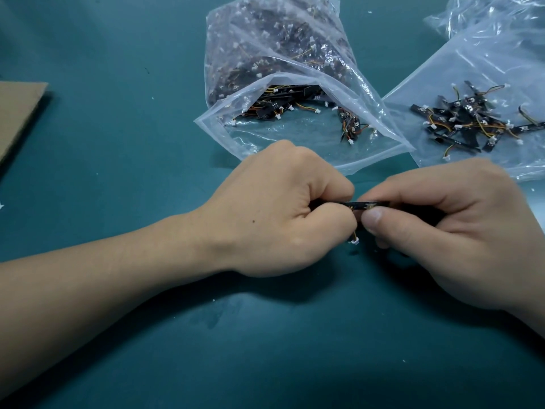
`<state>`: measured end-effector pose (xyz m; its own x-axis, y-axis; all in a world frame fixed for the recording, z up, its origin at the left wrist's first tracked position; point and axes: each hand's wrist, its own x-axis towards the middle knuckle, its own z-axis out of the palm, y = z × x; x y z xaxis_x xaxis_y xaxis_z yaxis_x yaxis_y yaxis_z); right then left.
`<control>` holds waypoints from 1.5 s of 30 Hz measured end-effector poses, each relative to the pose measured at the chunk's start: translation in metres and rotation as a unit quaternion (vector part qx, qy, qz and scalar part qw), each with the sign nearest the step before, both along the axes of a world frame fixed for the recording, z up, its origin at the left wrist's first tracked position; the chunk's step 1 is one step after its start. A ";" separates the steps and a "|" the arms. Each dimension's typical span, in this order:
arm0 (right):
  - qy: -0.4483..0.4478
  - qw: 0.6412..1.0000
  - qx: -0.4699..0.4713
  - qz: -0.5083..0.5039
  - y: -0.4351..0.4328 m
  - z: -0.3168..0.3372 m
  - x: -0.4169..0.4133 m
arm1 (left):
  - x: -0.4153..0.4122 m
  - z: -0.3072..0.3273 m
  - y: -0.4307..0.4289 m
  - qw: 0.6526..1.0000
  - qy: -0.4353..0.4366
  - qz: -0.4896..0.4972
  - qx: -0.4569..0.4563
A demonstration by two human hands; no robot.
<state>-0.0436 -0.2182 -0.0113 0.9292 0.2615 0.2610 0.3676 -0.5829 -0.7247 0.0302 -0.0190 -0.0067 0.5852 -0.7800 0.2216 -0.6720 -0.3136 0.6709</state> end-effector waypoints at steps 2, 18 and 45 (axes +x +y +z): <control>-0.002 1.000 -0.006 0.001 0.000 0.000 0.000 | 0.000 0.000 0.000 1.000 0.003 0.003 -0.003; 0.004 1.000 0.005 -0.008 0.000 -0.001 -0.001 | 0.000 0.000 -0.001 0.999 0.033 0.011 -0.025; 0.029 0.998 0.033 -0.038 0.003 0.001 -0.001 | 0.000 -0.001 -0.001 1.000 -0.024 0.001 0.006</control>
<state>-0.0444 -0.2149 -0.0100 0.9598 0.1740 0.2202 0.2803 -0.5579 -0.7812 0.0303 -0.0200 -0.0077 0.5757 -0.7813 0.2410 -0.7031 -0.3226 0.6337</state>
